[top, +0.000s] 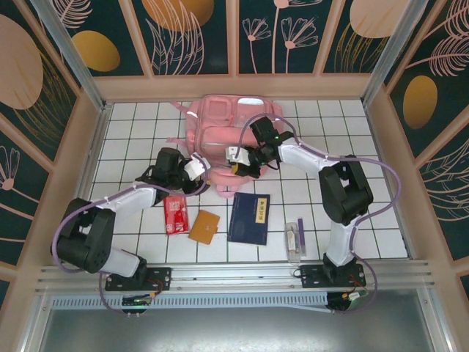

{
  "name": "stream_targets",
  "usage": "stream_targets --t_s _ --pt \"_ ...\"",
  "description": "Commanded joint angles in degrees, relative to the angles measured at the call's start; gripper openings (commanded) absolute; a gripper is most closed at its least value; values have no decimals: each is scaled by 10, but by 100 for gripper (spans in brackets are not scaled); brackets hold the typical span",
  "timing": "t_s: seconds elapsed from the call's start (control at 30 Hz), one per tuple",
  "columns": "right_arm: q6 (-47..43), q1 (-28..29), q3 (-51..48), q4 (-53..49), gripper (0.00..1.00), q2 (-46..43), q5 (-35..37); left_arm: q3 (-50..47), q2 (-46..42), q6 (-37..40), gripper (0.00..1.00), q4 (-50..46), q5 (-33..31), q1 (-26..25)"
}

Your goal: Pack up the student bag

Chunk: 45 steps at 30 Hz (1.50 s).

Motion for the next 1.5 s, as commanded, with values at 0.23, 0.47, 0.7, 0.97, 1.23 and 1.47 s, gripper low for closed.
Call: stream_targets --t_s 0.23,0.47,0.7,0.97,1.23,1.47 --pt "-72 21 -23 -24 0 -47 -30 42 54 43 40 16 -35 1" --pt "-109 21 -49 -26 0 -70 -7 -12 17 30 49 100 -60 2" --pt "-125 21 -91 15 0 -96 -2 9 10 72 53 21 116 24" --pt "-127 27 -92 25 0 -103 2 42 42 83 55 -19 122 25" --pt "-130 40 -104 31 0 -114 18 57 62 91 15 -21 99 25" --pt "-140 23 -133 32 0 -137 57 20 8 96 0 14 6 30"
